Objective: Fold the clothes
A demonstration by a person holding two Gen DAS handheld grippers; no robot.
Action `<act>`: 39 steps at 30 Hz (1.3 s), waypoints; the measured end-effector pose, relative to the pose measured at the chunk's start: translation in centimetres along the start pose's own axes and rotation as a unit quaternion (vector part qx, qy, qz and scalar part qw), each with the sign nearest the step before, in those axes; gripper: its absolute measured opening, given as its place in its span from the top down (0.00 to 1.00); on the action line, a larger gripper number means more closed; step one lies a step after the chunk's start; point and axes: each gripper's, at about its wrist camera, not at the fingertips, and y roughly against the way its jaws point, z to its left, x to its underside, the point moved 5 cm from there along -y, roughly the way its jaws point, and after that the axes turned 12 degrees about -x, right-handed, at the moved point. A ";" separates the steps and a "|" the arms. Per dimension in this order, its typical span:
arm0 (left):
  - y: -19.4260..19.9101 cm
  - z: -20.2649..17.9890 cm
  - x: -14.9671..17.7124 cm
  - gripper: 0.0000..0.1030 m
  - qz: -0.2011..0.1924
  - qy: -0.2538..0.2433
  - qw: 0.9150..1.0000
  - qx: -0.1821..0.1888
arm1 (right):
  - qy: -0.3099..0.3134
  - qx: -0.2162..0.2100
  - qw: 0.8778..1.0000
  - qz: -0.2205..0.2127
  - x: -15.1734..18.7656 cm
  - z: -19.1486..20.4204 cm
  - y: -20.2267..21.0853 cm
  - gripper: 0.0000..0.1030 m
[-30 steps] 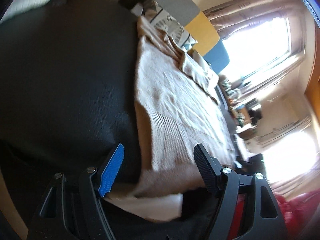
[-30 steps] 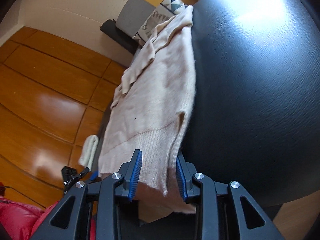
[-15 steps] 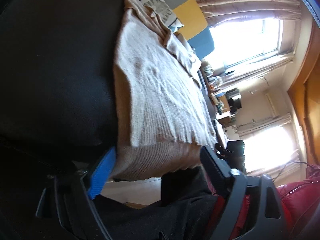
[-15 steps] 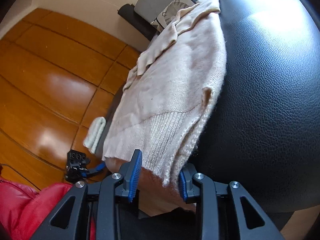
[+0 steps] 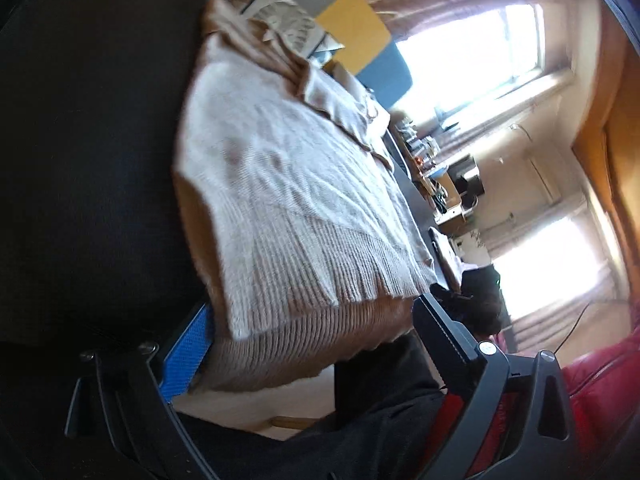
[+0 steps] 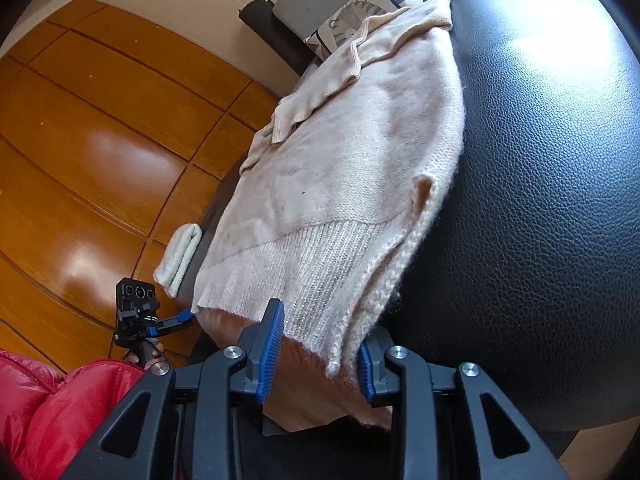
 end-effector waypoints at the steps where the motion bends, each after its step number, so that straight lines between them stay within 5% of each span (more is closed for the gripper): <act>1: 0.0 0.1 0.0 0.06 0.000 0.003 1.000 0.006 | 0.000 0.000 1.000 -0.001 0.0 0.0 0.0 0.69; 3: -0.2 0.4 0.0 0.23 0.006 0.007 1.000 0.009 | 0.001 -0.003 1.000 0.001 0.0 0.1 0.0 0.69; 5: -0.4 0.9 0.2 0.51 0.016 0.007 1.000 -0.004 | 0.002 -0.008 1.000 0.004 0.0 0.1 0.0 0.69; 7: -0.6 1.5 0.3 0.65 0.022 0.010 1.000 -0.018 | 0.002 -0.013 1.000 0.008 0.0 0.1 0.0 0.69; 21: -0.9 2.0 0.2 0.63 0.049 0.037 0.998 -0.009 | -0.032 -0.017 0.999 0.015 0.3 -0.6 0.0 0.73; 24: -0.9 1.0 0.2 0.84 0.043 -0.009 0.997 -0.064 | -0.036 0.009 0.999 0.017 0.3 -1.1 0.1 0.94; 26: -0.8 0.7 0.2 0.89 0.040 -0.028 0.995 -0.091 | -0.049 0.010 0.999 0.010 0.4 -1.4 0.4 0.96; 30: 0.3 -0.2 0.2 0.90 0.029 -0.030 0.996 -0.077 | -0.059 0.005 0.998 -0.004 0.4 -1.4 1.0 0.95; 39: 5.6 -4.6 0.9 0.91 -0.016 -0.068 0.997 0.008 | 0.003 -0.137 0.991 -0.008 1.3 3.2 2.7 0.95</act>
